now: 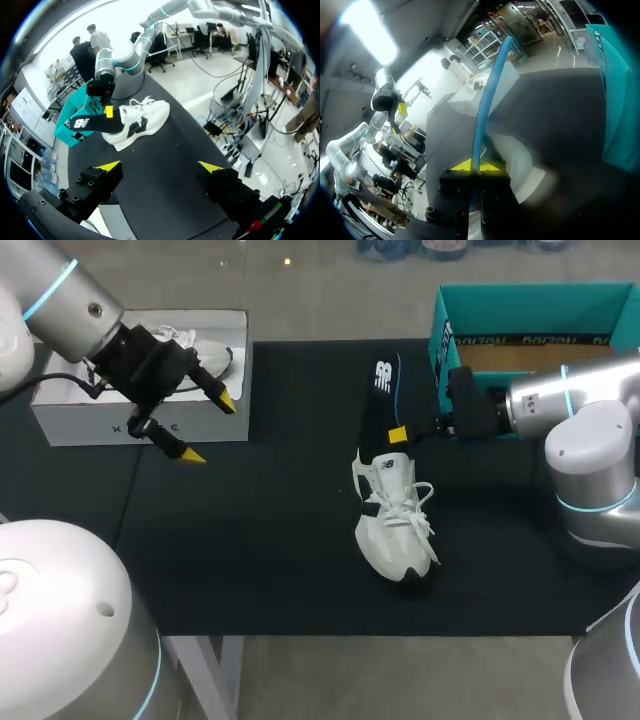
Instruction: Take the shoe out of the shoebox, open the shoe tongue, remove and reinsert the insole, then place the shoe into the shoebox
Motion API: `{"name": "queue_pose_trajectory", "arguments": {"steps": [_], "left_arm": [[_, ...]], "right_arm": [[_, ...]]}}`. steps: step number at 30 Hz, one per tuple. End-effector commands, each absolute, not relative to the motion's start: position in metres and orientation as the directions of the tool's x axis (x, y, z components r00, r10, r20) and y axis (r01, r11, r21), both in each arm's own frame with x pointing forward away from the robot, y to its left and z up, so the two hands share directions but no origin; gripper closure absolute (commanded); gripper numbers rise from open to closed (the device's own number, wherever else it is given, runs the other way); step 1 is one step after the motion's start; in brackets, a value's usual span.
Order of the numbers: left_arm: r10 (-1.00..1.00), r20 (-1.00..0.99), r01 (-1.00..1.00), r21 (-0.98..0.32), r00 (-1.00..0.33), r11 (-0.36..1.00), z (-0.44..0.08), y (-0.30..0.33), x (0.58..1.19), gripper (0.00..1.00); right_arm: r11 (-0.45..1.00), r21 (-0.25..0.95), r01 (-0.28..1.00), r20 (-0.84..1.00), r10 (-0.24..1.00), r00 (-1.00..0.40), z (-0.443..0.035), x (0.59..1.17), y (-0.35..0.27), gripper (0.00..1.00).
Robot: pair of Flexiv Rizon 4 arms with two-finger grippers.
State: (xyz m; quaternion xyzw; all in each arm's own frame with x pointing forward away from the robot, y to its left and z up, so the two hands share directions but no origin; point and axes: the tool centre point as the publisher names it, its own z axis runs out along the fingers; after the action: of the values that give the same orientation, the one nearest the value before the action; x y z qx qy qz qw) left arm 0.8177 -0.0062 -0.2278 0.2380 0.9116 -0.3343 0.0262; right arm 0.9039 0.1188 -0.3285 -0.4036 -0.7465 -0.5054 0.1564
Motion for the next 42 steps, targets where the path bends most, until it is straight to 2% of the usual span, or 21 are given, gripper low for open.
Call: {"name": "queue_pose_trajectory", "arguments": {"steps": [1, 15, 16, 17, 18, 21, 22, 26, 29, 35, 37, 38, 42], "left_arm": [[0.417, -0.205, 0.451, -0.595, -0.885, 0.665, -0.228, -0.006, 0.818, 0.0], [0.417, -0.205, 0.451, -0.595, -0.885, 0.665, -0.228, -0.006, 0.818, 0.0], [0.417, -0.205, 0.451, -0.595, -0.885, 0.665, -0.228, -0.006, 0.818, 0.0], [0.417, -0.205, 0.451, -0.595, -0.885, 0.665, -0.228, -0.006, 0.818, 0.0], [0.417, -0.205, 0.451, -0.595, -0.885, 0.665, -0.228, -0.006, 0.818, 0.0], [0.417, -0.205, 0.451, -0.595, -0.885, 0.665, -0.228, -0.006, 0.818, 0.0], [0.417, -0.205, 0.451, -0.595, -0.885, 0.665, -0.228, -0.006, 0.818, 0.0], [0.417, -0.205, 0.451, -0.595, -0.885, 0.665, -0.228, -0.006, 0.818, 0.0], [0.417, -0.205, 0.451, -0.595, -0.885, 0.665, -0.228, -0.006, 0.818, 0.0], [0.417, -0.205, 0.451, -0.595, -0.885, 0.665, -0.228, -0.006, 0.818, 0.0], [0.417, -0.205, 0.451, -0.595, -0.885, 0.665, -0.228, -0.006, 0.818, 0.0], [0.417, -0.205, 0.451, -0.595, -0.885, 0.665, -0.228, -0.006, 0.818, 0.0], [0.417, -0.205, 0.451, -0.595, -0.885, 0.665, -0.228, -0.006, 0.818, 0.0]], "right_arm": [[0.166, 0.619, 0.767, 0.639, 0.461, -0.616, -0.33, 0.893, 0.117, 1.0], [0.22, 0.567, 0.793, 0.65, 0.472, -0.596, -0.349, 0.872, 0.127, 1.0], [0.222, 0.568, 0.793, 0.648, 0.473, -0.597, -0.347, 0.872, 0.128, 0.87], [0.223, 0.569, 0.792, 0.647, 0.474, -0.598, -0.344, 0.872, 0.128, 0.67], [0.221, 0.573, 0.789, 0.644, 0.474, -0.6, -0.342, 0.873, 0.128, 0.55], [0.22, 0.586, 0.78, 0.634, 0.475, -0.61, -0.333, 0.879, 0.129, 0.49], [0.222, 0.592, 0.775, 0.628, 0.475, -0.616, -0.33, 0.881, 0.129, 0.39], [0.224, 0.61, 0.76, 0.613, 0.474, -0.632, -0.319, 0.89, 0.131, 0.36], [0.218, 0.622, 0.752, 0.605, 0.476, -0.639, -0.312, 0.899, 0.132, 0.38], [0.216, 0.644, 0.734, 0.585, 0.478, -0.655, -0.302, 0.916, 0.135, 0.53], [0.215, 0.648, 0.731, 0.581, 0.482, -0.656, -0.302, 0.92, 0.134, 0.67], [0.215, 0.648, 0.73, 0.579, 0.484, -0.656, -0.302, 0.921, 0.134, 1.0], [0.217, 0.648, 0.73, 0.577, 0.486, -0.656, -0.304, 0.923, 0.132, 1.0]]}}
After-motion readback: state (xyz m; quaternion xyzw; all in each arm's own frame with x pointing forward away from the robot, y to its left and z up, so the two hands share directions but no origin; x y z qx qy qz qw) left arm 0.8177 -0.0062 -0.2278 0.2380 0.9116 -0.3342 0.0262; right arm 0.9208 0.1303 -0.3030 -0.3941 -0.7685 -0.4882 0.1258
